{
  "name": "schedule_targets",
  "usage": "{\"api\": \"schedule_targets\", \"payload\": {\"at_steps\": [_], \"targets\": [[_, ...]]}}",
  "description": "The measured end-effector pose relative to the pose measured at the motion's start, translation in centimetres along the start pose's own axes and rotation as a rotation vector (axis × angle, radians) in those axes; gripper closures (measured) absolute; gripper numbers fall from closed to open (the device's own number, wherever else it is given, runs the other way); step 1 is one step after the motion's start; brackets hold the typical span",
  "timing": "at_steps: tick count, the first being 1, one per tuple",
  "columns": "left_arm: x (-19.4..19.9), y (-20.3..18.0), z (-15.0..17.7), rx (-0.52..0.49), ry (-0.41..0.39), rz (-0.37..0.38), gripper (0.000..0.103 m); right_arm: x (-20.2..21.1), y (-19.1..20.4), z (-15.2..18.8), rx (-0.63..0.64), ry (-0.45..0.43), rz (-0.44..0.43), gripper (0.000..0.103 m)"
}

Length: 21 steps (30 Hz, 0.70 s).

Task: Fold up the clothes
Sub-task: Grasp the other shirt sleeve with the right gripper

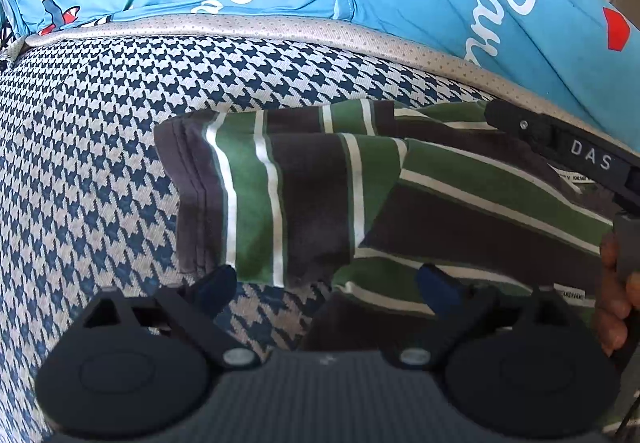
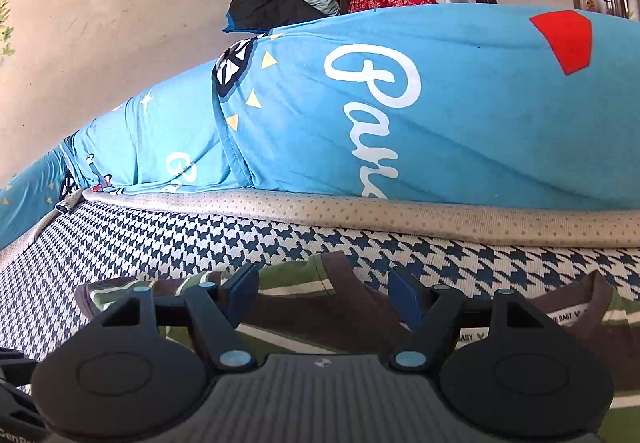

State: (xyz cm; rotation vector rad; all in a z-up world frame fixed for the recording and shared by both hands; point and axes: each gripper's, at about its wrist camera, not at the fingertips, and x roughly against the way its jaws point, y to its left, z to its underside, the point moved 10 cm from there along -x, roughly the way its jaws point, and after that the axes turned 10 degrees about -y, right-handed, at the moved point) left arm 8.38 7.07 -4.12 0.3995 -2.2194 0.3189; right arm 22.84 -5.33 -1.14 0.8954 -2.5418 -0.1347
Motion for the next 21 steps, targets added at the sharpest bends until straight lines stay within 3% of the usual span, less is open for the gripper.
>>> {"api": "schedule_targets", "payload": {"at_steps": [10, 15, 16, 21], "targets": [[-0.5, -0.2, 0.7, -0.037, 0.018, -0.024, 0.005, -2.7, -1.6, 0.8, -0.057, -0.008, -0.033, 0.039], [-0.6, 0.2, 0.7, -0.036, 0.013, -0.043, 0.002, -3.2, -0.8, 1.0, -0.007, 0.007, -0.046, 0.065], [-0.7, 0.2, 0.7, -0.035, 0.012, -0.045, 0.002, -3.3, -0.8, 1.1, 0.009, 0.007, -0.042, 0.077], [-0.7, 0.1, 0.8, -0.042, 0.007, -0.055, 0.000, -3.4, -1.0, 0.6, 0.004, -0.021, -0.047, 0.091]]}}
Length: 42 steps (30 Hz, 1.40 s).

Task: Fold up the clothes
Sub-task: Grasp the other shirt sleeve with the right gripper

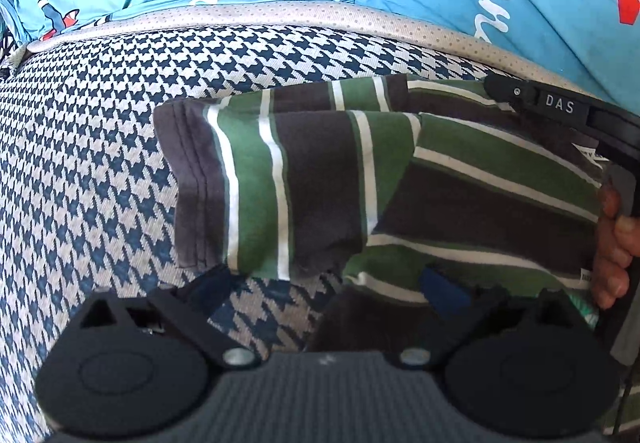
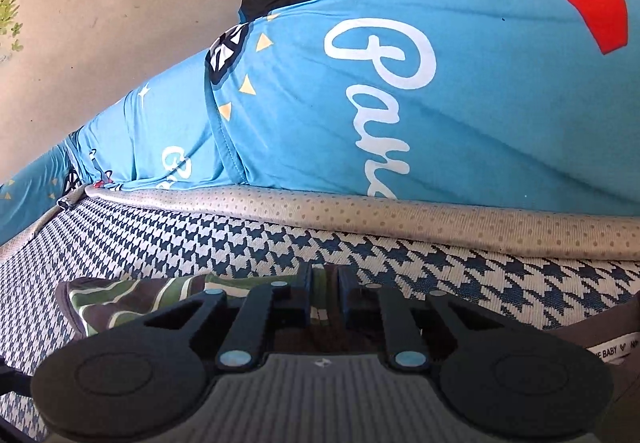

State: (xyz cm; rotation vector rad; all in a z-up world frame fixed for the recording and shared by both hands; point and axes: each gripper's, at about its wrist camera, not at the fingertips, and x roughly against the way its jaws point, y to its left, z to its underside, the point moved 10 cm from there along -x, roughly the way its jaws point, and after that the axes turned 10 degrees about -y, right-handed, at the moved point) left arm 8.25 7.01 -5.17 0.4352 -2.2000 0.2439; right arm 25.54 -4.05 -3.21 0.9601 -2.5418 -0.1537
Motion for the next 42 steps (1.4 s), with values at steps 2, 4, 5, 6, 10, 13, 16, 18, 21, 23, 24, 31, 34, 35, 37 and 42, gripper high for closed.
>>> {"api": "schedule_targets", "payload": {"at_steps": [2, 4, 5, 6, 10, 13, 16, 18, 21, 23, 24, 31, 34, 35, 37, 42], "targets": [[0.0, 0.0, -0.1, 0.002, -0.004, -0.005, 0.000, 0.1, -0.3, -0.8, -0.013, -0.046, 0.018, 0.092], [0.0, 0.2, -0.2, 0.004, -0.011, -0.012, 0.000, 0.3, -0.6, -2.1, -0.039, -0.111, 0.031, 0.092], [0.0, 0.2, -0.3, 0.005, -0.015, -0.016, 0.000, 0.3, -0.8, -2.6, -0.051, -0.133, 0.043, 0.092], [0.0, 0.3, -0.4, 0.008, -0.017, -0.018, 0.000, 0.3, -1.0, -3.0, -0.064, -0.154, 0.055, 0.092], [0.0, 0.7, -0.7, 0.025, -0.020, -0.029, 0.000, -0.4, -1.6, -2.9, -0.104, -0.172, 0.094, 0.092], [0.2, 0.9, -0.9, 0.030, -0.021, -0.043, 0.000, -1.4, -2.2, -1.7, -0.155, -0.109, 0.111, 0.086], [0.5, 1.3, -1.3, 0.032, -0.037, -0.070, 0.000, -0.6, -3.6, -2.1, -0.254, -0.136, 0.099, 0.085], [0.7, 1.3, -1.8, 0.023, -0.059, -0.091, 0.000, 0.0, -4.3, -2.4, -0.253, -0.125, 0.107, 0.085], [0.8, 1.1, -2.4, 0.016, -0.076, -0.099, 0.000, 1.5, -5.6, -3.0, -0.200, -0.120, 0.129, 0.085], [0.7, 0.8, -2.6, 0.018, -0.077, -0.091, 0.000, 2.6, -6.7, -3.2, -0.164, -0.103, 0.145, 0.085], [0.7, 0.6, -2.6, 0.018, -0.077, -0.090, 0.000, 3.1, -7.3, -3.2, -0.149, -0.095, 0.146, 0.085], [0.8, 0.0, -2.4, 0.006, -0.081, -0.082, 0.000, 6.1, -9.9, -1.6, -0.030, -0.001, 0.142, 0.075], [0.7, -0.2, -2.4, 0.001, -0.081, -0.084, 0.000, 7.0, -9.9, -0.8, 0.015, 0.029, 0.110, 0.062], [0.7, -0.2, -2.4, 0.001, -0.081, -0.085, 0.000, 7.2, -9.9, -0.6, 0.031, 0.035, 0.104, 0.058], [0.6, -0.4, -2.3, 0.001, -0.080, -0.086, 0.000, 7.7, -10.1, -0.3, 0.074, 0.041, 0.113, 0.056], [0.3, -1.2, -1.9, -0.023, -0.067, -0.078, 0.000, 7.9, -10.5, -0.3, 0.123, 0.035, 0.140, 0.047]]}}
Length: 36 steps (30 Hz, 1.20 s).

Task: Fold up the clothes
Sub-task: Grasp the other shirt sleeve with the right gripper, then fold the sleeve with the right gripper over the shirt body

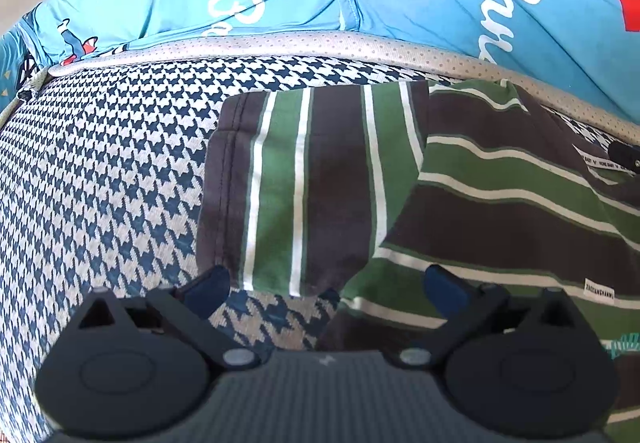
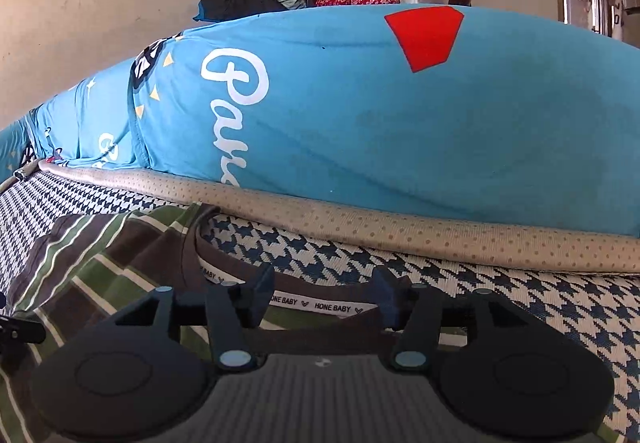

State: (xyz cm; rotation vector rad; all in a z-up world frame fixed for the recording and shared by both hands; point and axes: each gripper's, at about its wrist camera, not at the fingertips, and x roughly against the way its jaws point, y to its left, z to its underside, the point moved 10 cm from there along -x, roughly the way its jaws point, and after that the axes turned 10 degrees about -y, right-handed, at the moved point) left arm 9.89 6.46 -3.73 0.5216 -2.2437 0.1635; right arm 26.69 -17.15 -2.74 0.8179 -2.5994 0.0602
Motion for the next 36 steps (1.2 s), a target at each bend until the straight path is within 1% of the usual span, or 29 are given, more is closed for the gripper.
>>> {"api": "schedule_targets", "payload": {"at_steps": [4, 9, 13, 15, 16, 17, 18, 20, 22, 24, 26, 28, 30, 32, 33, 34, 35, 36], "targets": [[0.0, 0.0, -0.1, 0.001, 0.001, 0.003, 0.000, 0.2, -0.5, -0.2, 0.060, -0.015, 0.024, 0.046], [-0.1, 0.1, 0.0, 0.007, 0.008, 0.004, 0.000, 0.7, -2.6, -0.4, 0.018, -0.028, 0.071, 0.046], [-0.1, -0.1, 0.1, -0.003, 0.009, 0.006, 0.000, 0.3, -3.4, 0.7, -0.029, 0.013, 0.058, 0.046], [-0.2, -0.2, 0.2, -0.008, 0.010, 0.005, 0.000, 0.1, -3.0, 1.0, -0.015, 0.007, 0.054, 0.047], [-0.2, -0.3, 0.2, -0.009, 0.011, 0.004, 0.000, 0.1, -2.8, 1.1, -0.007, 0.003, 0.052, 0.049], [-0.3, -0.3, 0.2, -0.009, 0.013, 0.004, 0.000, 0.1, -2.6, 1.1, -0.002, 0.004, 0.045, 0.056], [-0.3, -0.3, 0.3, -0.009, 0.014, 0.003, 0.000, 0.0, -2.4, 1.1, 0.003, 0.004, 0.037, 0.069], [-0.4, -0.3, 0.2, -0.010, 0.013, 0.001, 0.000, 0.1, -2.2, 1.1, 0.004, 0.003, 0.025, 0.081], [-0.4, -0.4, 0.2, -0.011, 0.011, 0.000, 0.000, 0.1, -2.2, 1.1, 0.004, -0.006, 0.030, 0.085], [-0.4, -0.4, 0.2, -0.010, 0.010, -0.001, 0.000, 0.4, -2.5, 0.9, 0.012, -0.029, 0.065, 0.087], [-0.4, -0.3, 0.2, -0.011, 0.008, -0.002, 0.000, 0.7, -3.3, 0.2, -0.002, -0.068, 0.117, 0.088], [-0.5, -0.4, 0.2, -0.017, 0.007, -0.003, 0.000, 0.7, -4.1, 0.1, -0.041, -0.080, 0.148, 0.088], [-0.6, -0.4, 0.1, -0.022, 0.004, -0.005, 0.000, 0.1, -4.1, 0.8, -0.035, -0.046, 0.151, 0.087], [-0.7, -0.4, 0.1, -0.020, 0.003, -0.006, 0.000, -0.1, -4.0, 0.8, -0.017, -0.036, 0.172, 0.086], [-0.7, -0.4, 0.0, -0.018, 0.003, -0.007, 0.000, -0.1, -4.1, 0.7, -0.031, -0.038, 0.172, 0.080], [-0.7, -0.4, -0.1, -0.017, 0.003, -0.008, 0.000, 0.3, -4.5, 0.4, -0.067, -0.054, 0.176, 0.077], [-0.7, -0.3, -0.2, -0.015, 0.001, -0.012, 0.000, 0.7, -4.9, 0.2, -0.103, -0.071, 0.180, 0.070], [-0.7, -0.2, -0.3, -0.014, -0.001, -0.016, 0.000, 1.2, -5.4, -0.1, -0.129, -0.071, 0.190, 0.067]]}}
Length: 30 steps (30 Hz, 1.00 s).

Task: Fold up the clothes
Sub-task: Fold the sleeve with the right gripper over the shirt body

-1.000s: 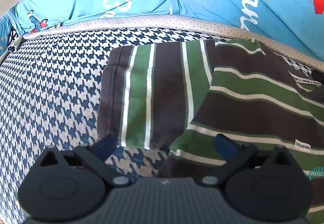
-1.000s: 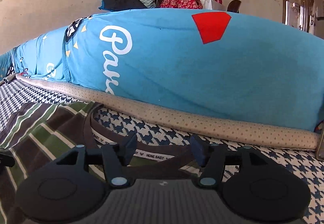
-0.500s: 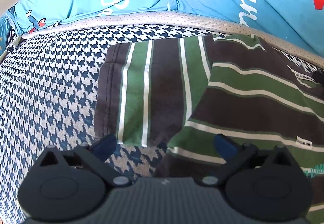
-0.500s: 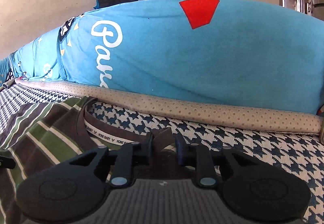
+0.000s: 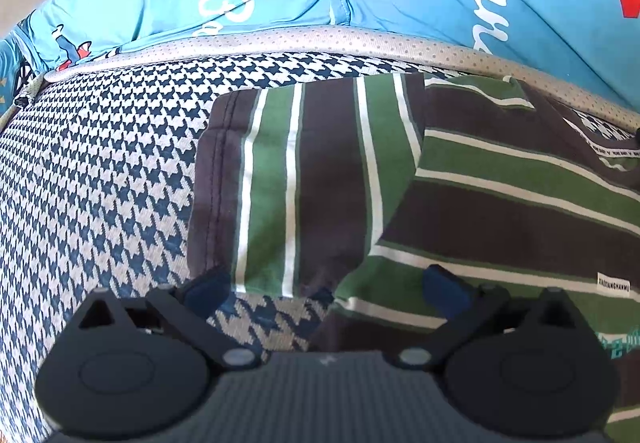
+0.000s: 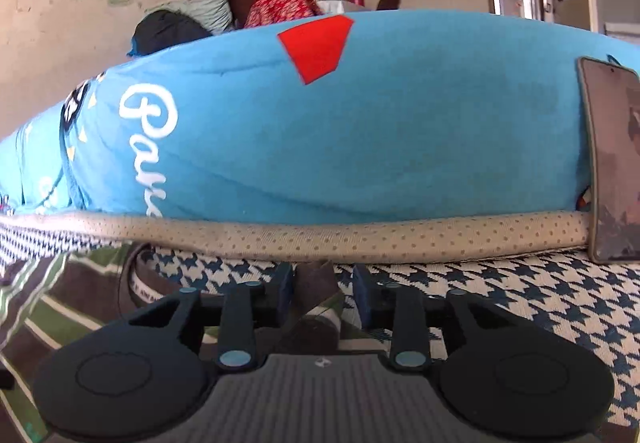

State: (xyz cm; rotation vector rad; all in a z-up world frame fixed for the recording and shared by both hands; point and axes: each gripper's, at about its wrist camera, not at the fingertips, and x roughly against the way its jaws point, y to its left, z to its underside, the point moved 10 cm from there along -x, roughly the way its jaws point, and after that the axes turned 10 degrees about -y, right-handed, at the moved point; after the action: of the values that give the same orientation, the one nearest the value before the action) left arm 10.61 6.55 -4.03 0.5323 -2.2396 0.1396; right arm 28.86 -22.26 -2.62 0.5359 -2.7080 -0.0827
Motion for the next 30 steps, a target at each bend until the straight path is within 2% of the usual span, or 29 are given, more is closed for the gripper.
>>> {"api": "schedule_targets", "payload": {"at_steps": [1, 7, 10, 12, 19, 23, 30], "targets": [[0.1, 0.1, -0.2, 0.003, -0.005, -0.001, 0.000, 0.4, -0.6, -0.4, -0.025, 0.002, 0.011, 0.067], [1.6, 0.2, -1.2, 0.040, -0.036, 0.030, 0.000, 4.4, -3.4, -1.6, 0.082, 0.063, 0.132, 0.067], [2.4, -0.2, -1.3, 0.054, -0.043, 0.057, 0.000, 7.5, -4.4, -1.6, 0.050, 0.076, 0.161, 0.064], [3.0, -0.5, -1.5, 0.061, -0.049, 0.078, 0.000, 10.1, -5.3, -0.8, 0.011, 0.085, 0.180, 0.055], [4.1, -0.4, -1.6, 0.067, -0.066, 0.101, 0.000, 18.5, -10.2, 3.6, -0.108, 0.155, 0.337, 0.054], [4.3, -0.1, -1.6, 0.073, -0.068, 0.096, 0.000, 19.7, -12.4, 5.3, -0.139, 0.169, 0.397, 0.054], [4.0, 0.0, -1.4, 0.056, -0.069, 0.077, 0.000, 18.5, -12.5, 5.9, -0.208, 0.147, 0.368, 0.052]]}}
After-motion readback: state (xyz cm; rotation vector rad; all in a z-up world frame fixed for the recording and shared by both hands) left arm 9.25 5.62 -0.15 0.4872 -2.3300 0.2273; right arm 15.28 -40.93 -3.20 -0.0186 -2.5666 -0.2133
